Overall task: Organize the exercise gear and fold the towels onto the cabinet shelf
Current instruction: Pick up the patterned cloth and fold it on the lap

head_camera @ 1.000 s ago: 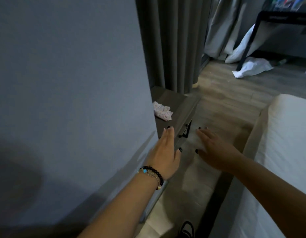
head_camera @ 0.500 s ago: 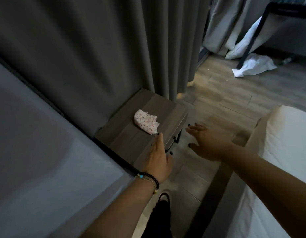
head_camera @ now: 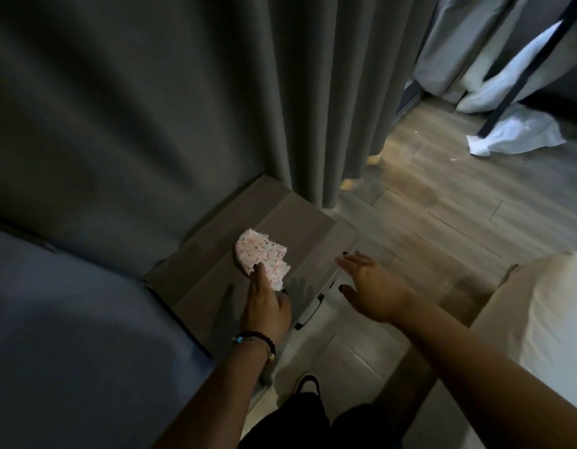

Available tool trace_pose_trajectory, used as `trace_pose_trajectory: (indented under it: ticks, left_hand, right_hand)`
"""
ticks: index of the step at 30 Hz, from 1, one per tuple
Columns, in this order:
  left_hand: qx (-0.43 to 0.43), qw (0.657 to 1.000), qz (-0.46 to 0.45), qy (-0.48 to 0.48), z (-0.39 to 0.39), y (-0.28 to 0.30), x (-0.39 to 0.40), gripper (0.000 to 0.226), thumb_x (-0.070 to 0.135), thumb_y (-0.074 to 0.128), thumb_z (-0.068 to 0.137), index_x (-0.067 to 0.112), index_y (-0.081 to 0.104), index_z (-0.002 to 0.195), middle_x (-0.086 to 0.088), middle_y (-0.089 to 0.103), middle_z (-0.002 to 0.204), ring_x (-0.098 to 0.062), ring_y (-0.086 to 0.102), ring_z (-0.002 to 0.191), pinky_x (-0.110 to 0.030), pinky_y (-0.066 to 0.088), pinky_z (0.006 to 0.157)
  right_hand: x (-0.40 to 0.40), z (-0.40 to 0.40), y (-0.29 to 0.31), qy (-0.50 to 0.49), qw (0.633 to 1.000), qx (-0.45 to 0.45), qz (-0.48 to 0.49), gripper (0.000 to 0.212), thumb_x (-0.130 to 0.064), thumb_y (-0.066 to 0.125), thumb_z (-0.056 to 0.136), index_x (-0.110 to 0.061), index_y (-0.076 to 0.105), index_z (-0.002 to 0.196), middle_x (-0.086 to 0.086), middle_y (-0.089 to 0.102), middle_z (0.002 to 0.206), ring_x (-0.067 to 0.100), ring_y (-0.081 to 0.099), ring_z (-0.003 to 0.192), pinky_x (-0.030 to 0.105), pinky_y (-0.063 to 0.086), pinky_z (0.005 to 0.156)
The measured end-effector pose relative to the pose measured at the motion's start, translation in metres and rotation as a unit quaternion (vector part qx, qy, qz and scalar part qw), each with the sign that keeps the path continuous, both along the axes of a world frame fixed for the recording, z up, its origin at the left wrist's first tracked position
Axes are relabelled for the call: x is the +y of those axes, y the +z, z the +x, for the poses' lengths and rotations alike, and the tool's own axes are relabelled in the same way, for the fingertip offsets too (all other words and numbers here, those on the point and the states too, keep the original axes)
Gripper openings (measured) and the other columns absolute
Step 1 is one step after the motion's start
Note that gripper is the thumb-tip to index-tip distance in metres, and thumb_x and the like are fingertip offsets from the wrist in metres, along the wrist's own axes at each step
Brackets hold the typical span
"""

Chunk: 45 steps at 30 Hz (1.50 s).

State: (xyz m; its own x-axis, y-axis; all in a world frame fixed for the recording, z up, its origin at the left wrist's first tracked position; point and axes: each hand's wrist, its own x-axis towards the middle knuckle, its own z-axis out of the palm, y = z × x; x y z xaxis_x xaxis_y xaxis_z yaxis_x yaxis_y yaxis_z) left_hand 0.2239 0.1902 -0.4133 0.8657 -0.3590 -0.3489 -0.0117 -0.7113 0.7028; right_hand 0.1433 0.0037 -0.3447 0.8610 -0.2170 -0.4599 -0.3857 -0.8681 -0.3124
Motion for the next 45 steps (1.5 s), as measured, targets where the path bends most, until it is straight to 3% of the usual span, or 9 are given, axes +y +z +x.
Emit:
trace_pose_trajectory:
  ticks: [4,11,18,22,26,35,38,42,45]
  left_hand:
    - [0.039,0.999,0.028,0.022,0.023,-0.023,-0.008,0.078,0.014,0.051,0.095,0.017,0.001,0.155,-0.007,0.011,0.16,-0.027,0.029,0.142,-0.024,0.029,0.105]
    - [0.004,0.98,0.197,-0.015,0.069,-0.08,-0.03,0.074,0.026,0.051,0.096,0.036,0.004,0.153,-0.012,-0.031,0.155,-0.033,-0.032,0.141,-0.052,0.005,0.119]
    - [0.028,0.957,0.287,0.026,0.09,-0.148,-0.047,0.065,0.037,0.049,0.095,0.037,0.016,0.151,-0.01,-0.016,0.16,-0.037,-0.02,0.145,-0.055,0.005,0.119]
    - [0.0,0.952,0.293,0.084,0.09,-0.167,-0.038,0.05,0.036,0.051,0.093,0.03,0.04,0.141,-0.006,0.014,0.158,-0.031,0.016,0.144,-0.046,0.019,0.117]
    - [-0.014,0.966,0.126,0.227,0.088,-0.139,-0.034,0.025,0.015,0.054,0.092,0.017,0.065,0.115,-0.009,0.047,0.133,-0.027,0.051,0.117,-0.033,0.041,0.1]
    - [0.029,0.901,-0.172,0.397,0.067,0.04,-0.037,0.012,0.028,0.046,0.1,0.031,0.057,0.101,0.009,0.06,0.103,-0.011,0.059,0.099,-0.032,0.049,0.087]
    - [-0.008,0.855,-0.261,0.449,0.053,0.086,-0.032,0.015,0.02,0.045,0.1,0.023,0.059,0.104,0.003,0.064,0.103,-0.01,0.062,0.093,-0.021,0.051,0.076]
    - [-0.003,0.78,-0.366,0.508,0.034,0.122,-0.021,0.022,0.017,0.043,0.099,0.015,0.059,0.114,-0.008,0.067,0.116,-0.019,0.067,0.099,-0.028,0.055,0.077]
    - [0.017,0.705,-0.486,0.515,0.026,0.148,-0.015,0.035,0.026,0.05,0.089,0.006,0.06,0.115,-0.009,0.073,0.107,-0.021,0.07,0.095,-0.027,0.058,0.068]
  right_hand:
    - [-0.016,0.037,-0.022,0.034,0.998,0.046,0.028,0.067,-0.034,0.047,0.099,-0.022,0.01,0.154,0.003,0.017,0.16,0.022,0.011,0.148,0.038,0.015,0.119]
    - [-0.036,0.104,-0.075,0.125,0.989,0.065,0.051,0.074,-0.034,0.048,0.098,-0.021,0.001,0.154,0.004,0.019,0.16,0.023,0.016,0.147,0.034,0.018,0.118]
    - [-0.042,0.136,-0.131,0.192,0.977,0.076,0.061,0.073,-0.033,0.047,0.099,-0.019,0.001,0.154,0.006,0.015,0.16,0.023,0.014,0.147,0.03,0.016,0.117]
    - [-0.048,0.132,-0.148,0.214,0.968,0.104,0.076,0.073,-0.033,0.046,0.099,-0.018,0.0,0.154,0.006,0.013,0.161,0.023,0.013,0.147,0.03,0.017,0.117]
    - [-0.056,0.129,-0.135,0.223,0.964,0.108,0.094,0.073,-0.033,0.049,0.098,-0.019,0.005,0.155,0.005,0.021,0.159,0.022,0.021,0.145,0.031,0.023,0.117]
    - [-0.043,0.161,-0.02,0.158,0.95,0.014,0.269,0.074,-0.028,0.06,0.093,-0.024,0.013,0.151,-0.003,0.036,0.15,0.012,0.037,0.135,0.017,0.029,0.105]
    - [-0.022,0.166,0.036,0.178,0.904,-0.049,0.386,0.058,-0.02,0.064,0.091,-0.049,0.028,0.126,-0.029,0.046,0.122,-0.014,0.05,0.107,0.005,0.039,0.089]
    - [0.01,0.155,0.073,0.215,0.852,-0.101,0.466,0.049,-0.014,0.07,0.086,-0.028,0.047,0.127,-0.012,0.062,0.116,-0.004,0.059,0.106,0.02,0.049,0.095]
    - [0.028,0.145,0.084,0.238,0.842,-0.206,0.438,0.044,-0.016,0.078,0.078,-0.033,0.051,0.108,-0.022,0.056,0.11,-0.005,0.058,0.099,0.018,0.051,0.086]
